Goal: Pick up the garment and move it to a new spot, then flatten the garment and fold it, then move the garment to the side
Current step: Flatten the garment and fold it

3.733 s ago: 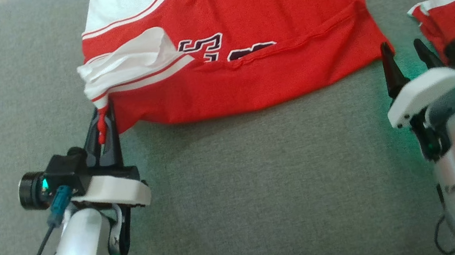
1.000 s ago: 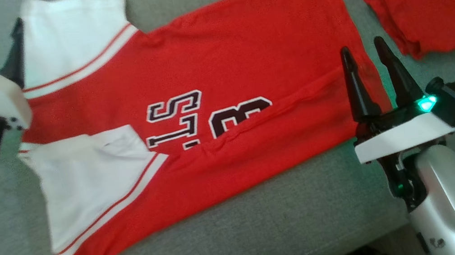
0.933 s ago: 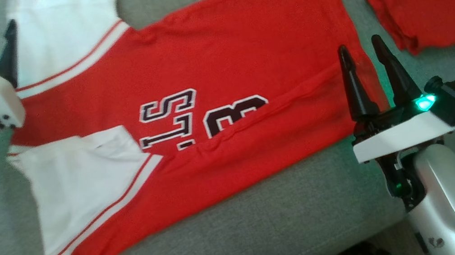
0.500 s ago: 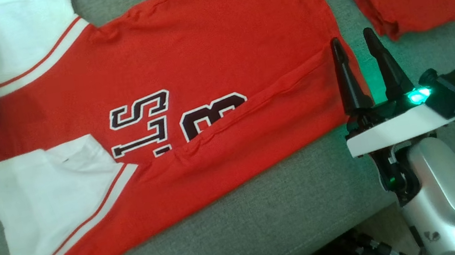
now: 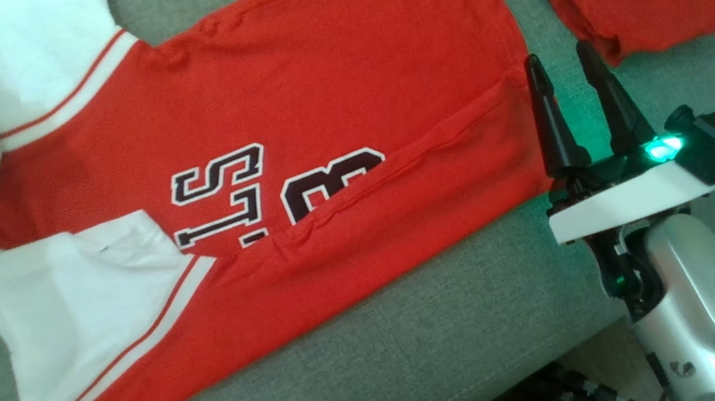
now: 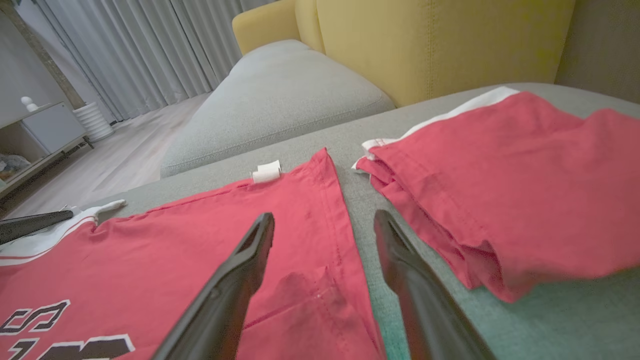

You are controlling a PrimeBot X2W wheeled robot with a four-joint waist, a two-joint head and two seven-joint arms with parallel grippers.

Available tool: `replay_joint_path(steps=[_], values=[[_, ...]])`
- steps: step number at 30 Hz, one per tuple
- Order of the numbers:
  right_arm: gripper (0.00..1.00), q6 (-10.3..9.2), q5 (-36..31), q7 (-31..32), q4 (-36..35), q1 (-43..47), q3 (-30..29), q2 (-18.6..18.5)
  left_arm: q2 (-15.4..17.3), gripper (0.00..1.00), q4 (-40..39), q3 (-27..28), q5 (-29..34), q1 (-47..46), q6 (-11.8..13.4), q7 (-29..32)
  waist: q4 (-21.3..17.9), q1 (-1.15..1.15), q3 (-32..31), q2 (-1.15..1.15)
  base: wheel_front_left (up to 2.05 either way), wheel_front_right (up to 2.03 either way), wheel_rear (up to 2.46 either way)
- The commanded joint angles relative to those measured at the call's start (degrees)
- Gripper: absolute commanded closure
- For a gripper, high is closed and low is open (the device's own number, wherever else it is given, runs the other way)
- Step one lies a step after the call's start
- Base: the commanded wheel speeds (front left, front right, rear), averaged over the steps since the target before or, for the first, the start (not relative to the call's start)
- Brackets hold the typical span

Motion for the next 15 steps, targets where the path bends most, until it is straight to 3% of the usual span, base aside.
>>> replay_joint_path(steps=[1,9,15], values=[[0.0,-0.05,-0.88,-0.63,-1.37,-0.1,0.34,-0.19,2.31,1.0,-0.89,0.93,-0.61,-0.42,0.1,-2.16,1.08,0.0,-1.48,0.0,0.0,0.0,0.0],[0.0,-0.05,-6.63,-0.29,0.75,-0.4,-3.82,-0.19,-0.8,1.0,-2.87,-1.06,-0.32,0.91,0.1,-14.67,6.49,0.0,-7.12,0.0,0.0,0.0,0.0],[0.0,-0.05,-12.0,7.64,2.21,-2.69,-8.05,-0.19,-2.43,1.0,-8.88,-1.16,-2.38,4.63,0.1,-21.64,12.71,0.0,-11.2,0.0,0.0,0.0,0.0]])
